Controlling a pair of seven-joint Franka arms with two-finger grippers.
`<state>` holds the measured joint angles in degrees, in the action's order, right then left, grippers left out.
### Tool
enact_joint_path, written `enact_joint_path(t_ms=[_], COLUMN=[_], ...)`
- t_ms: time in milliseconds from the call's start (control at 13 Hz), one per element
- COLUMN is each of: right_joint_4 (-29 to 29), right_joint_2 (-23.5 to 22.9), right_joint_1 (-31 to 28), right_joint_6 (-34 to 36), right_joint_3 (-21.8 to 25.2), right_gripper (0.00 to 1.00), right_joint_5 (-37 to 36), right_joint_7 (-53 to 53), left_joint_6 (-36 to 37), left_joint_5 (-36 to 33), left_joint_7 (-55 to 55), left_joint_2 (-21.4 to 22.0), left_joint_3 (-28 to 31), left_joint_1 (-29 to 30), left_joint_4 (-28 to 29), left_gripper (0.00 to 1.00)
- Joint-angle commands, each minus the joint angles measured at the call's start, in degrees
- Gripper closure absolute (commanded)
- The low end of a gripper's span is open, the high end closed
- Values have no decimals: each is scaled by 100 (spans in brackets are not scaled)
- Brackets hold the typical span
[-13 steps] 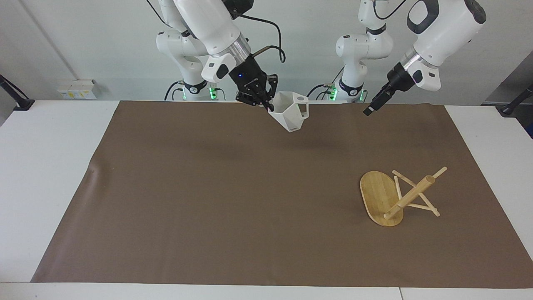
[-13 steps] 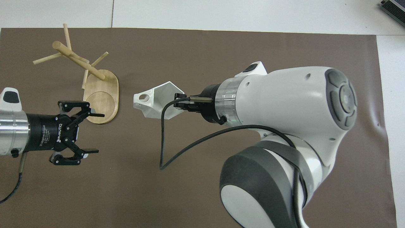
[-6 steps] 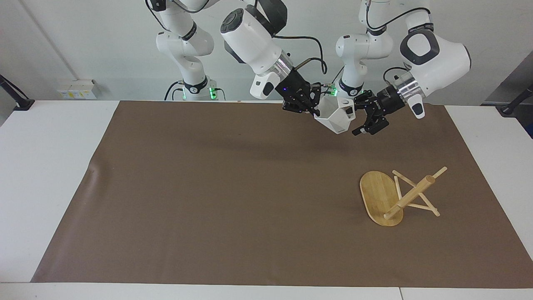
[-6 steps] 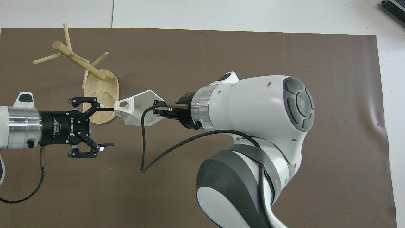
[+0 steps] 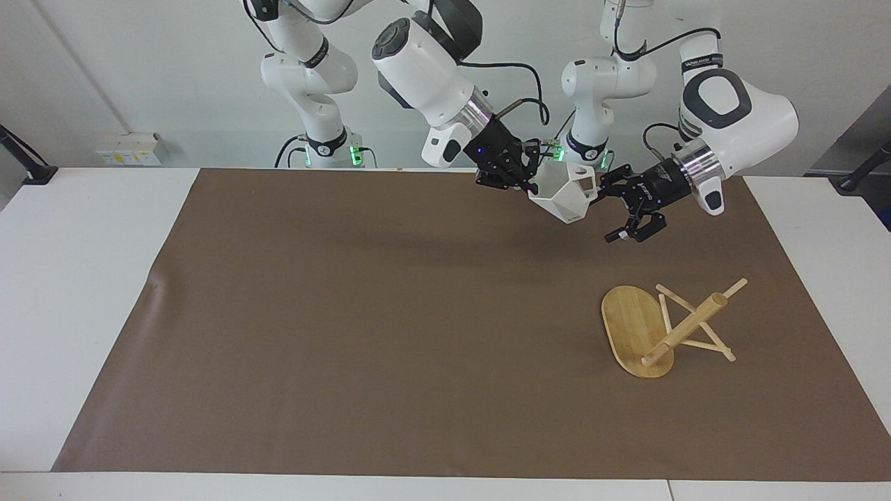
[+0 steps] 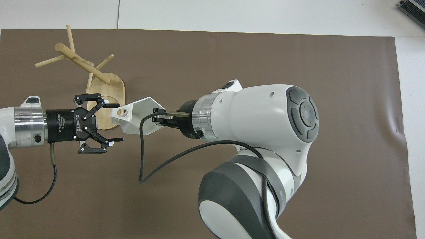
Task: Hang cup on rack
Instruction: 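Align the open left gripper around the mug body held by the right gripper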
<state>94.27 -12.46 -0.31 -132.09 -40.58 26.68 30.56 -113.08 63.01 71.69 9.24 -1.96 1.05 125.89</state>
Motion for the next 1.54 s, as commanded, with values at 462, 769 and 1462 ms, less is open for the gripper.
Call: enact_joint_path(t_ms=[462,769,1462], right_joint_4=[-111,-120,-120], right_joint_2=[-107,-125,-134], right_joint_1=[-57,-57,-57], right_joint_6=[-141,-142,-142], right_joint_3=[-99,-99,-91], right_gripper=[100,100,100], right_joint_5=[319,338,338], right_joint_7=[73,143,143], left_joint_6=[-231,-232,-345], left_joint_5=[712,862,879], left_joint_7=[82,91,380], left_joint_2=[17,34,96], left_joint_3=[-41,-41,-129], left_joint_1=[-263,-325,-395], left_joint_4=[24,-3,-161], left_gripper=[0,0,0])
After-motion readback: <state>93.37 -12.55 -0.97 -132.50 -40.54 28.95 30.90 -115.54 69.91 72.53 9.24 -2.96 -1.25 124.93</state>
